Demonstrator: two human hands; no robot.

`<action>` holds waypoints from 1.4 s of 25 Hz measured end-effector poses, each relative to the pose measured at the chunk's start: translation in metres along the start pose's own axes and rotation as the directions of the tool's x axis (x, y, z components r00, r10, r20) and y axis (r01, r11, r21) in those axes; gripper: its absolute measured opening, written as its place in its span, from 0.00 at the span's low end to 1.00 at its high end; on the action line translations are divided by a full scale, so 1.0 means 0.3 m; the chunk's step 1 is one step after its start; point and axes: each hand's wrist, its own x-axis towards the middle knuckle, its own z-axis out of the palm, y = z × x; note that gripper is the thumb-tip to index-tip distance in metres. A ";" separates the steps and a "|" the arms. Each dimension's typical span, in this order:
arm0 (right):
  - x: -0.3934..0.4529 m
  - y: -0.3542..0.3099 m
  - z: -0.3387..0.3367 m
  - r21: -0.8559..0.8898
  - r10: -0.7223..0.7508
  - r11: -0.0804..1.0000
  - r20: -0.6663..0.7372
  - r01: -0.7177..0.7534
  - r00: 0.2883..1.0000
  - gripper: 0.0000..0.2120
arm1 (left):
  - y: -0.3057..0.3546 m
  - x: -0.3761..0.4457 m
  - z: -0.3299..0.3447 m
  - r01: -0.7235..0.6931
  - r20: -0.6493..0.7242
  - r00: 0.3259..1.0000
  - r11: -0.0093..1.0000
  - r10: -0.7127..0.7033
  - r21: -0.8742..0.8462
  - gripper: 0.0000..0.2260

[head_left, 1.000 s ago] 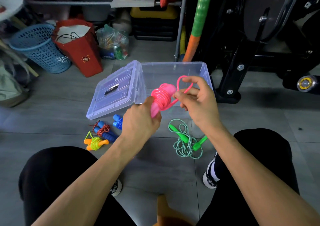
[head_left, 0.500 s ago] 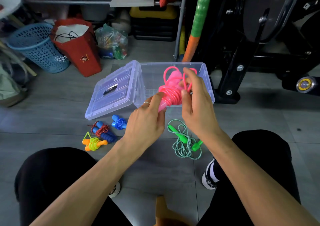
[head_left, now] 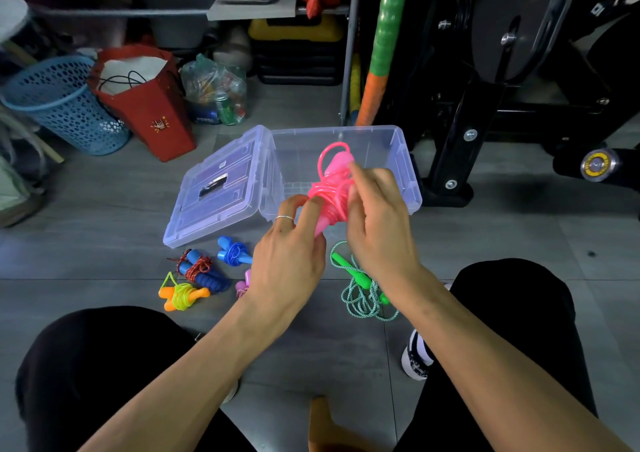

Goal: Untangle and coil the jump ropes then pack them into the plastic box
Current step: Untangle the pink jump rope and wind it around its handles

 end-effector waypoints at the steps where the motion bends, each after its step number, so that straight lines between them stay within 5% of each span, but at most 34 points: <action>1: -0.010 -0.006 0.007 0.025 0.010 1.000 0.030 -0.011 1.000 0.23 | 0.003 -0.002 -0.001 0.026 -0.001 1.000 0.999 -0.026 -0.048 0.19; 4: -0.012 0.003 -0.007 0.131 0.033 0.990 0.205 -0.061 0.978 0.27 | -0.008 0.009 0.001 0.137 -0.004 0.990 0.973 -0.140 -0.183 0.18; 7: -0.018 0.029 -0.015 0.164 -0.125 0.984 0.394 0.065 0.911 0.31 | -0.057 0.032 -0.004 0.216 -0.005 0.974 0.941 -0.225 -0.259 0.17; 13: 0.020 0.056 0.005 0.112 -0.242 0.964 0.015 0.239 0.970 0.19 | -0.059 0.021 -0.019 0.201 0.008 0.978 0.940 -0.207 -0.277 0.14; 19: -0.006 0.038 0.035 -0.211 -0.335 0.918 0.033 0.334 0.942 0.18 | -0.034 -0.014 -0.005 0.222 0.083 0.975 0.919 -0.206 -0.327 0.20; 23: 0.013 0.028 0.036 0.093 -0.105 0.990 -0.027 0.107 0.994 0.13 | -0.063 0.008 -0.018 0.289 0.130 0.957 0.872 -0.259 -0.394 0.20; 26: 0.027 0.009 0.013 0.364 0.144 0.919 0.045 -0.151 0.988 0.11 | -0.043 0.023 -0.040 0.345 0.151 0.936 0.734 -0.319 -0.586 0.14; 29: 0.033 -0.005 -0.008 0.459 0.187 0.860 0.121 -0.222 0.975 0.12 | -0.039 0.045 -0.058 0.389 0.166 0.904 0.595 -0.395 -0.703 0.08; 35: 0.015 -0.015 -0.023 0.367 0.115 0.911 0.214 -0.189 0.970 0.09 | -0.091 0.058 -0.055 0.240 -0.005 0.960 0.830 -0.281 -0.503 0.10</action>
